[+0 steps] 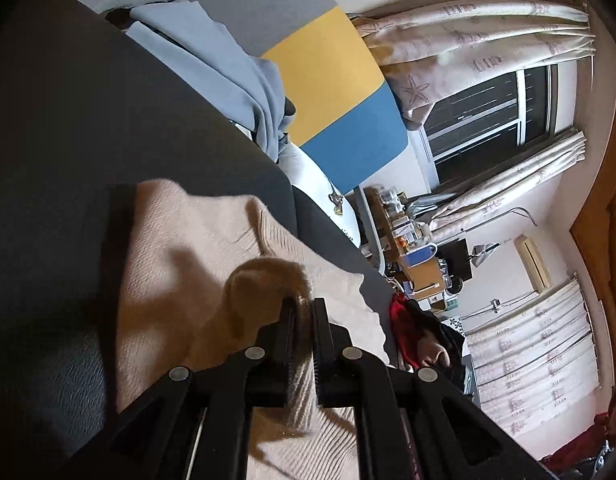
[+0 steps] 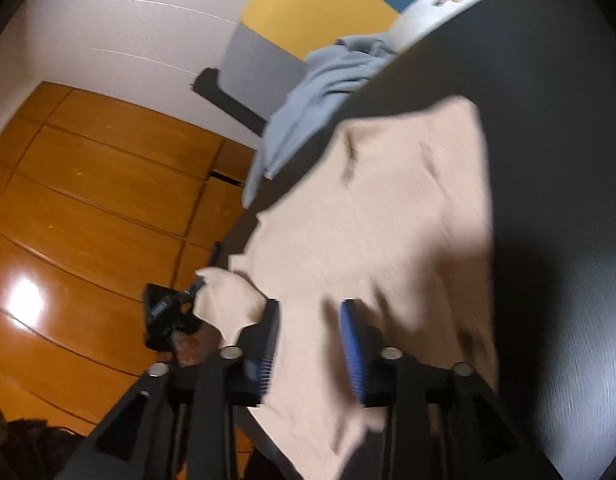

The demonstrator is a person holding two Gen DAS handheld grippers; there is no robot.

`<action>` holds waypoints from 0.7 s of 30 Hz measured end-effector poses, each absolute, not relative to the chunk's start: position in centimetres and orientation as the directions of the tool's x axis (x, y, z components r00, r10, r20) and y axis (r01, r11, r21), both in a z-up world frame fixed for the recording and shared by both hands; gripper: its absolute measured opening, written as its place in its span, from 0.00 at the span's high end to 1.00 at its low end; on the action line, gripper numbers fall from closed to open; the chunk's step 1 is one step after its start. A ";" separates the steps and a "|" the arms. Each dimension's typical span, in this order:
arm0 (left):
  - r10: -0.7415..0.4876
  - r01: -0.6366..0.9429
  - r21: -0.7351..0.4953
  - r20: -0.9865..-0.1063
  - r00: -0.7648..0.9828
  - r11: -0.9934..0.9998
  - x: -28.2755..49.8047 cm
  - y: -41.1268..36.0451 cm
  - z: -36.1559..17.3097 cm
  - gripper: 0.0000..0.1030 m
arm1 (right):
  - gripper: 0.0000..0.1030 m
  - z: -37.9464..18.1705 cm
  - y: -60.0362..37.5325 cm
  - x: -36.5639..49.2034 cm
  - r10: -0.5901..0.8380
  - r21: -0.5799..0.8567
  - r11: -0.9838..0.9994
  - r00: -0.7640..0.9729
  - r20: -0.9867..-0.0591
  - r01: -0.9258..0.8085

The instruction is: Fold clothes

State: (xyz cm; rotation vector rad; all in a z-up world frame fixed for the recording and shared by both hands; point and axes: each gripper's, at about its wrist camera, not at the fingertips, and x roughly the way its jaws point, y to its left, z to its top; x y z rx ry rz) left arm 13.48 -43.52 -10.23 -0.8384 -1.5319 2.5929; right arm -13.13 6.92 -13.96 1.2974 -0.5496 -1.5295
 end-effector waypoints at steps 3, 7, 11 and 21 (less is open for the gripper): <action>0.273 0.257 -0.807 -0.450 -0.850 -0.531 14.2 -42.9 -10.0 0.94 | 0.61 -15.6 7.4 -11.8 -0.877 0.830 -0.408 0.092 -0.473 0.380; 0.275 0.264 -0.794 -0.469 -0.839 -0.548 15.1 -41.8 -9.9 0.94 | 0.61 -17.3 6.2 -9.9 -0.881 0.851 -0.373 0.148 -0.450 0.369; 0.281 0.277 -0.775 -0.499 -0.820 -0.569 15.7 -40.8 -10.0 0.94 | 0.61 -17.3 5.5 -8.6 -0.889 0.847 -0.344 0.150 -0.433 0.405; 0.331 0.181 -0.824 -0.403 -0.853 -0.537 16.1 -40.5 -8.2 0.94 | 0.90 -14.7 2.1 -9.2 -0.938 0.877 -0.234 0.141 -0.318 0.421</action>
